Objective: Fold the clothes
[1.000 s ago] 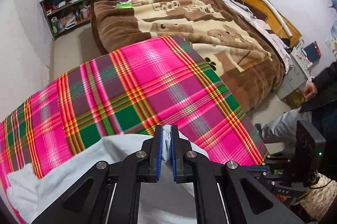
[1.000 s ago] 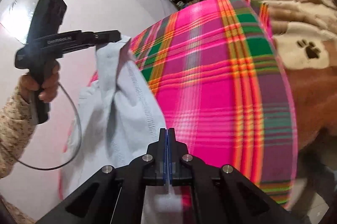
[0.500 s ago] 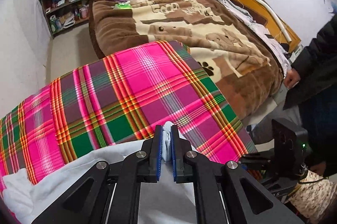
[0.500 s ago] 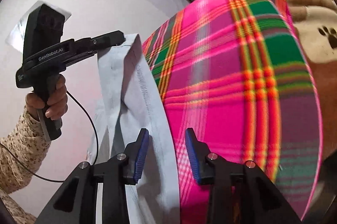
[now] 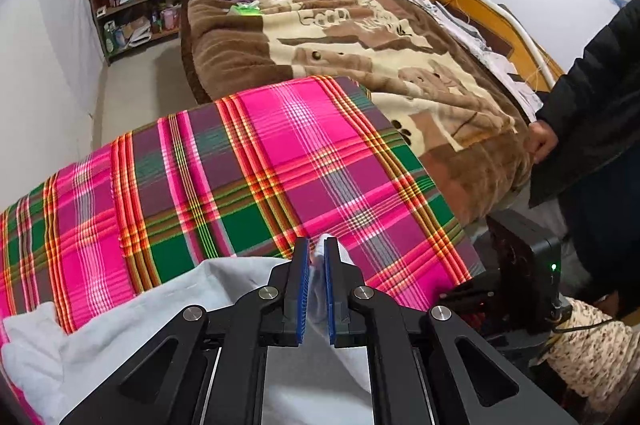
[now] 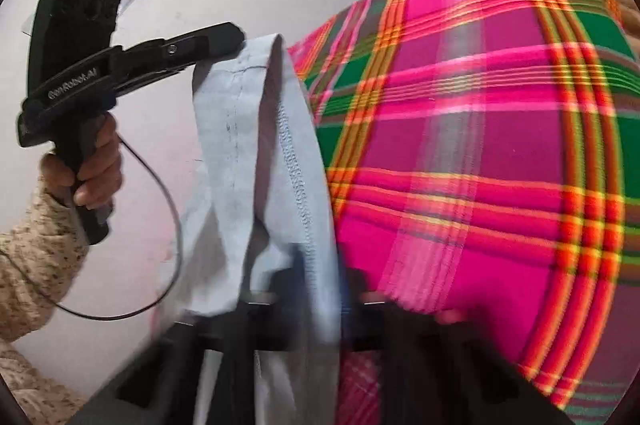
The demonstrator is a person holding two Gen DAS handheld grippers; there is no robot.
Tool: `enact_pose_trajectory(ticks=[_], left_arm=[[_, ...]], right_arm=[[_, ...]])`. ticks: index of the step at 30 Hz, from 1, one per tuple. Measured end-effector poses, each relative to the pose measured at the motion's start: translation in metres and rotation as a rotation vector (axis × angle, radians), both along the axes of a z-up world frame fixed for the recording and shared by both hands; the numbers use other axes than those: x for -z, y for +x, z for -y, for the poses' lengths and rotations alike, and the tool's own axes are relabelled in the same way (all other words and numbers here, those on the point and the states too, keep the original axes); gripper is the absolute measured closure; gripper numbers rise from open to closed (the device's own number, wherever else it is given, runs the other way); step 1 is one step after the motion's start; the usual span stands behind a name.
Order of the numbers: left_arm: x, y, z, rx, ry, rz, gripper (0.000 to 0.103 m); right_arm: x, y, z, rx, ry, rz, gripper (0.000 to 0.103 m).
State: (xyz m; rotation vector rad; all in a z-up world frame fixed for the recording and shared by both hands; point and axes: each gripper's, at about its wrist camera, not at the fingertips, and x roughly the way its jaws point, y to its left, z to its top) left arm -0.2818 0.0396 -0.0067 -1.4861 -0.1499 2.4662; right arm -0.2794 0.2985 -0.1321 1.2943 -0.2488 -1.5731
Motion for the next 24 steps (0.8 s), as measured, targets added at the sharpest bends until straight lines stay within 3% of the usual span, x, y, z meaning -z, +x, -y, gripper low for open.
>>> enact_pose_trajectory(ticks=[3, 7, 11, 14, 19, 20, 22, 24], left_arm=[[0.007, -0.004, -0.003, -0.001, -0.015, 0.017, 0.096], [0.024, -0.022, -0.014, -0.003, 0.025, 0.064, 0.096], [0.041, -0.042, -0.034, -0.003, 0.046, 0.104, 0.095], [0.041, -0.052, -0.051, 0.022, 0.015, 0.089, 0.095], [0.048, -0.071, -0.067, 0.045, -0.033, 0.135, 0.089], [0.05, -0.076, -0.067, 0.034, -0.048, 0.154, 0.089], [0.054, -0.086, -0.067, 0.015, -0.075, 0.192, 0.08], [0.061, -0.096, -0.067, 0.043, -0.023, 0.284, 0.077]], right_arm=[[0.001, 0.001, -0.007, 0.0, 0.012, 0.003, 0.101], [-0.017, 0.005, -0.048, 0.134, 0.02, -0.043, 0.101], [-0.011, -0.013, -0.082, 0.278, 0.165, -0.085, 0.101], [-0.001, -0.034, -0.088, 0.291, 0.13, -0.038, 0.101], [-0.004, -0.033, -0.058, 0.268, 0.115, -0.037, 0.101], [-0.018, -0.021, -0.062, 0.252, 0.098, -0.016, 0.101], [-0.01, -0.016, -0.045, 0.236, 0.113, -0.02, 0.101], [-0.009, -0.013, -0.047, 0.235, 0.108, -0.024, 0.101]])
